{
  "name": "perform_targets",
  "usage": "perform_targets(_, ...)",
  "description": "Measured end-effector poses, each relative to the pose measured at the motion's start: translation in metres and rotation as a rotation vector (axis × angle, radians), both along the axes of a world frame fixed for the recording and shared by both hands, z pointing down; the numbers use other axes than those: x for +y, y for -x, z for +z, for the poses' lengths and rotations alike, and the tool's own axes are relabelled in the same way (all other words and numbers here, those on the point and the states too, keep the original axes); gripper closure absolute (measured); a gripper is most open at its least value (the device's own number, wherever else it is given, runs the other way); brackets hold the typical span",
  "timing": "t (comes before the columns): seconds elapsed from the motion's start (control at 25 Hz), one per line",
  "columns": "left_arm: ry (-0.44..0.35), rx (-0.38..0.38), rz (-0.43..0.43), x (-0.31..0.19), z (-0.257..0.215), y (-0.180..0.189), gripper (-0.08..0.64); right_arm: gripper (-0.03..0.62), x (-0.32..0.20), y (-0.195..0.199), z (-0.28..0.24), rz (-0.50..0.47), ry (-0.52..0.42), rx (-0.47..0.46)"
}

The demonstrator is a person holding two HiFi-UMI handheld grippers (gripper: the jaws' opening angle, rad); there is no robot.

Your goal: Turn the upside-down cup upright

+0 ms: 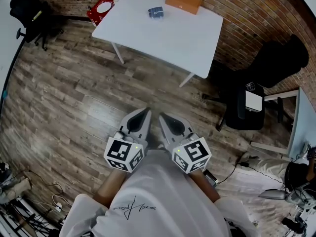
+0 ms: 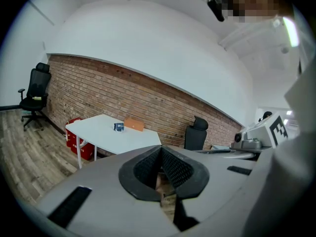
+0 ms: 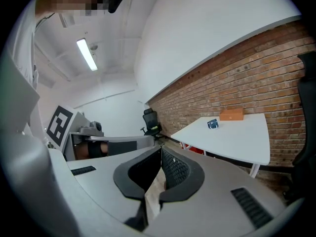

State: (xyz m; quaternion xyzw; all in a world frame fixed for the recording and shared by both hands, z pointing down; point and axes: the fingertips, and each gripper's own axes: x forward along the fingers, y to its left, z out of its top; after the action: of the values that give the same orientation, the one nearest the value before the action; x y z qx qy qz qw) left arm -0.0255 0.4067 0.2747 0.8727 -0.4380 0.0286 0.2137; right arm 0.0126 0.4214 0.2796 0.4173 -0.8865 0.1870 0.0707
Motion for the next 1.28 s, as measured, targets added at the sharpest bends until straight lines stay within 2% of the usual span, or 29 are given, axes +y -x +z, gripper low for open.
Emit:
perform_targets(0.32, -0.001, 0.016, 0.023, -0.029, 0.002, 0.030, 0.552, 0.571, -0.030, 0.029, -0.002, 0.023, -0.012, 0.026)
perform_targets(0.76, -0.013, 0.011, 0.059, -0.054, 0.003, 0.052, 0.552, 0.571, -0.062, 0.055, -0.004, 0.063, -0.036, 0.032)
perform_targets(1.04, 0.005, 0.041, 0.054, -0.068, -0.002, 0.065, 0.552, 0.571, -0.074, 0.065, -0.004, 0.062, -0.033, 0.032)
perform_targets(1.28, 0.000, 0.052, 0.062, -0.083, -0.005, 0.061, 0.552, 0.571, -0.087, 0.062, -0.003, 0.062, -0.032, 0.029)
